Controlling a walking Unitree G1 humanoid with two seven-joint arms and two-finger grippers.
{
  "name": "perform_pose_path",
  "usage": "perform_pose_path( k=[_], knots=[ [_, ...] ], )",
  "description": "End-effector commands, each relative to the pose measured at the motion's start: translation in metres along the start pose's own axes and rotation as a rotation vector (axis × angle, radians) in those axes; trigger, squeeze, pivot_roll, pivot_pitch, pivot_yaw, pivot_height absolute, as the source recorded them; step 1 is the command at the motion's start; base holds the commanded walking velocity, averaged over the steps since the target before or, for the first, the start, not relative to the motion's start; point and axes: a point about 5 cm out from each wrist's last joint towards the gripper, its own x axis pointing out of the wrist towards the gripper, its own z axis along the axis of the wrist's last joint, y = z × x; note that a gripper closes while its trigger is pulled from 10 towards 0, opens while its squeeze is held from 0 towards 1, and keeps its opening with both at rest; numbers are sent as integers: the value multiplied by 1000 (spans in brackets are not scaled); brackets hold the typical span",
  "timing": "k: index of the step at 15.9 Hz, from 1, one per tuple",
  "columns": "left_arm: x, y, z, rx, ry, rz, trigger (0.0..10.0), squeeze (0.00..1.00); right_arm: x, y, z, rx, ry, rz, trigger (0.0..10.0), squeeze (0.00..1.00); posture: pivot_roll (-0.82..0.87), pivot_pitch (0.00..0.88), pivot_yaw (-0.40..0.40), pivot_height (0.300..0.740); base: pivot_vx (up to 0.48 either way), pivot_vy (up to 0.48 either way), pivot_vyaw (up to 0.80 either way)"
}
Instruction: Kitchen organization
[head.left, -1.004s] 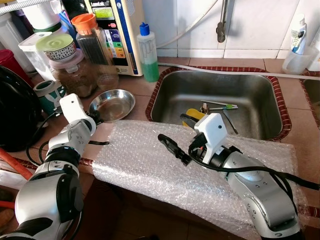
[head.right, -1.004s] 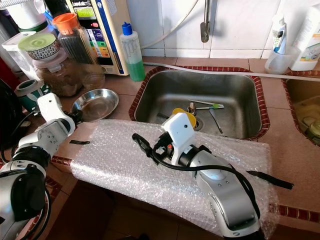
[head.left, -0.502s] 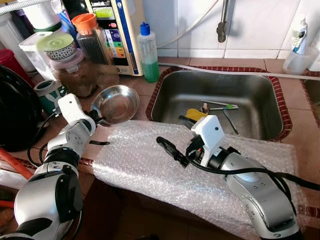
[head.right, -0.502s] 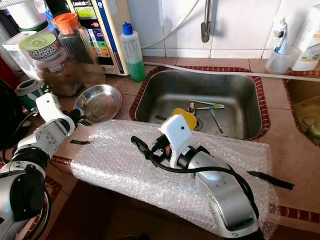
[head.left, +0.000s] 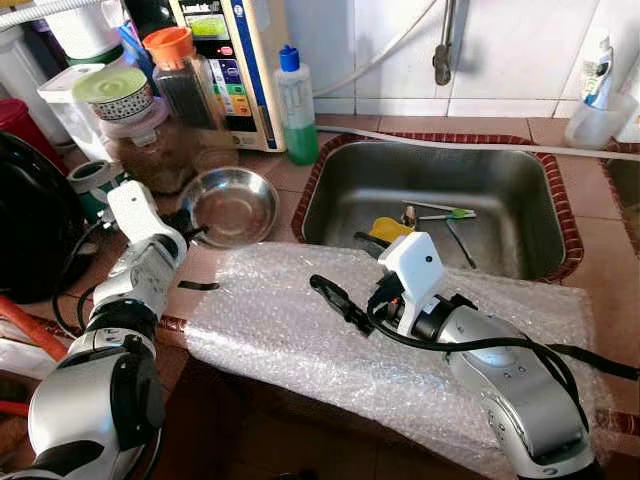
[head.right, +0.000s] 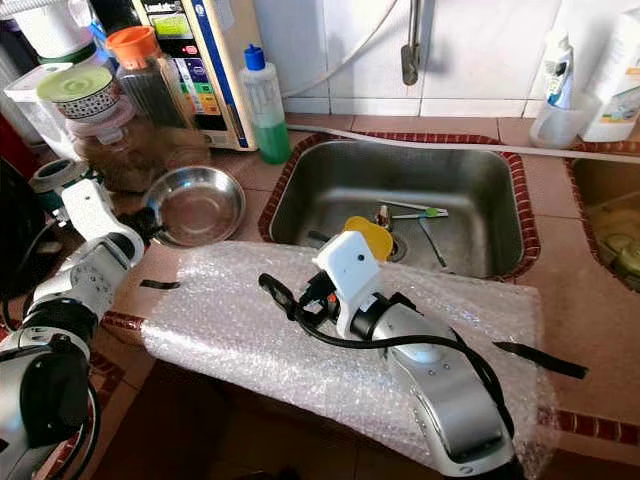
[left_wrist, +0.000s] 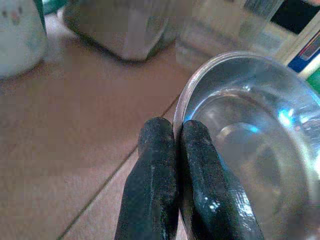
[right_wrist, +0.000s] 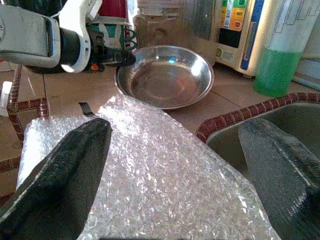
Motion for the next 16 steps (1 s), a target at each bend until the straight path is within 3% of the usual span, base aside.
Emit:
perform_pose_path(
  k=[1,11,16],
  knots=[
    [-1,0,9,11,-67,-22,0,0,2,2,-2,4,2,15,10000,180,-18,61,174,740,0,0,0],
    [-11,-27,19,41,-274,-224,0,0,6,-2,-7,24,-2,-18,10000,180,1,59,163,740,0,0,0],
    [-19,-46,33,149,-365,-345,0,0,12,-13,-8,61,-35,-122,10000,184,15,62,158,740,0,0,0]
  ],
)
